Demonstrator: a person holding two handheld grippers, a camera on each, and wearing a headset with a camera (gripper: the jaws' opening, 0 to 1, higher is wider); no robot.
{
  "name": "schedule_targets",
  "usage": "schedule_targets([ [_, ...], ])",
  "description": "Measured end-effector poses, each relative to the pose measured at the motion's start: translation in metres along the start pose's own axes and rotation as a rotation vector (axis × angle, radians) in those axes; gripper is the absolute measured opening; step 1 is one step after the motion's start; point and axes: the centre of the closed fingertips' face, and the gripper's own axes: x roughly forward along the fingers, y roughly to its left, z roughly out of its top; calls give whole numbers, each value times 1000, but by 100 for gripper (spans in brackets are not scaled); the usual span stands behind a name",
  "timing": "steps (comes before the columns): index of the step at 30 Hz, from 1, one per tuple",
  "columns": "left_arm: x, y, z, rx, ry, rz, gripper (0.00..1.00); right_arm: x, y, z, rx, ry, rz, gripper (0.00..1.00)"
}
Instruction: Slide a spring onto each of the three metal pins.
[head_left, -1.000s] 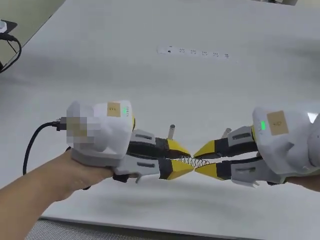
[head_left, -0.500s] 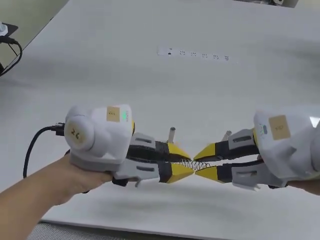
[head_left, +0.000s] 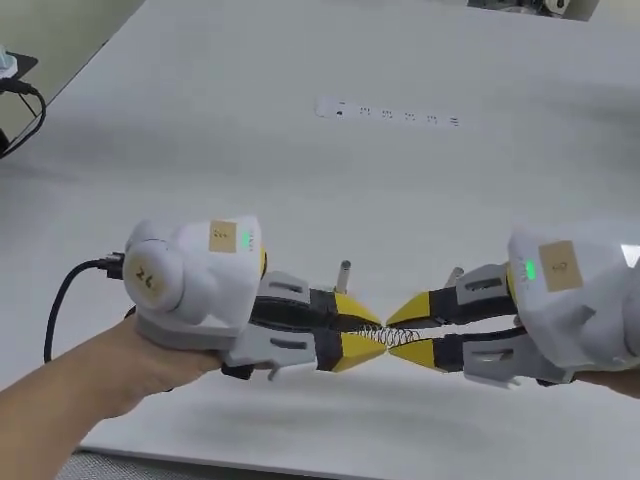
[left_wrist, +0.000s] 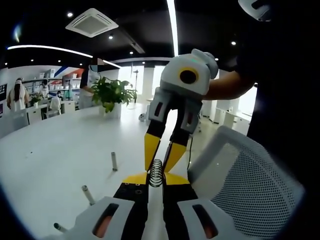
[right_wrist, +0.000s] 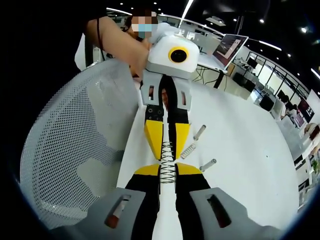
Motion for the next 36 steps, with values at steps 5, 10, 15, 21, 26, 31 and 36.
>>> schedule_targets([
  [5, 1, -3, -1, -1, 5, -8, 2, 0, 2, -1, 0, -2, 6, 8],
  [10, 1, -4, -1, -8, 5, -13, 2, -2, 4, -4, 6, 7, 10, 8],
  [15, -1, -4, -1, -9, 5, -13, 2, -4, 4, -8, 15, 20, 8, 8],
  [21, -2, -3, 0, -13, 2, -11, 2, -5, 2, -11, 15, 25, -2, 8],
  [26, -3, -2, 0, -13, 2, -14, 2, -5, 1, -10, 23, 11, -3, 7],
  [31, -4, 0, 0, -13, -7, -18, 1, -8, -1, -8, 39, 3, -5, 6],
  [36, -5, 1, 0, -36, -30, -21, 1, -17, -5, 0, 67, -27, 2, 5],
])
